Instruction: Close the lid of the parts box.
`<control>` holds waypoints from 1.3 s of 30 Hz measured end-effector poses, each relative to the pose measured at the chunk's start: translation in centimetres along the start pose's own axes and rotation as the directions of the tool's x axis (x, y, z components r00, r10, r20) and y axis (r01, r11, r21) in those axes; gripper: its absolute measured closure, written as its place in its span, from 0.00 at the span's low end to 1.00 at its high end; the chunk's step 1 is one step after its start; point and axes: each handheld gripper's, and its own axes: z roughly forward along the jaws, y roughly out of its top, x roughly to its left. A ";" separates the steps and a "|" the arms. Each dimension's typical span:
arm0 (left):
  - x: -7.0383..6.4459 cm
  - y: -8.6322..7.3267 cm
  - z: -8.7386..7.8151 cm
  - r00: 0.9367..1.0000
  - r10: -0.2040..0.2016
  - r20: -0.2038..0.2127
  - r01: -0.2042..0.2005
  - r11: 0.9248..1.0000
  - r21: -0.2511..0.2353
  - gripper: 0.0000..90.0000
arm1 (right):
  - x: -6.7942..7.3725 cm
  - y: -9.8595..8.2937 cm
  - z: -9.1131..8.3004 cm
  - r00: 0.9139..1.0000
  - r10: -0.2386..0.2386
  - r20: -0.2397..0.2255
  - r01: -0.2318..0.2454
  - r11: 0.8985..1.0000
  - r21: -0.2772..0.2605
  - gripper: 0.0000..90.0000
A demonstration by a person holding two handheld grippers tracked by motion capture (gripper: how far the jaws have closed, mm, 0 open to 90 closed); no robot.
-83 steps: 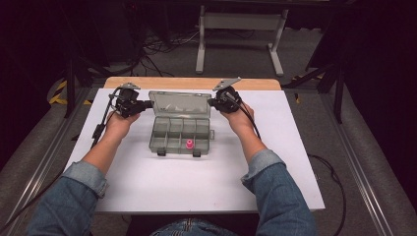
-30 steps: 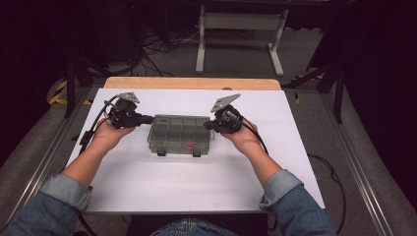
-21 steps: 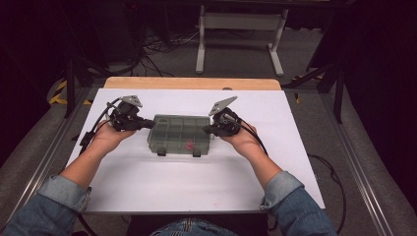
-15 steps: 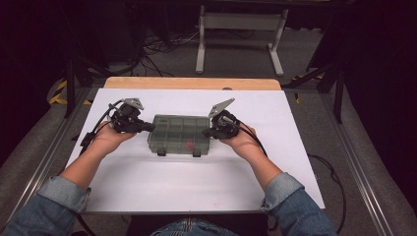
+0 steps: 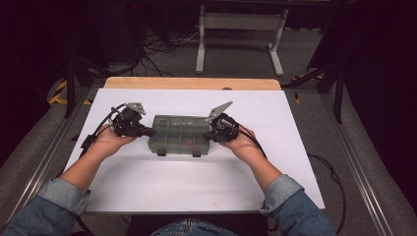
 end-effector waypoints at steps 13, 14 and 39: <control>-0.2 -0.2 0.5 1.000 0.010 -0.005 -0.010 1.000 0.024 0.99 | 0.2 -0.2 0.0 1.000 -0.007 0.001 0.007 1.000 -0.001 1.00; -0.2 -0.2 0.6 1.000 0.012 -0.010 -0.012 1.000 0.028 0.99 | 0.2 -0.3 0.0 1.000 -0.006 0.000 0.006 1.000 -0.001 1.00; -1.5 -0.9 -0.1 0.999 0.041 -0.015 -0.041 0.999 -0.019 0.90 | 1.0 -0.6 -0.6 0.999 -0.042 0.005 0.042 0.999 -0.021 0.96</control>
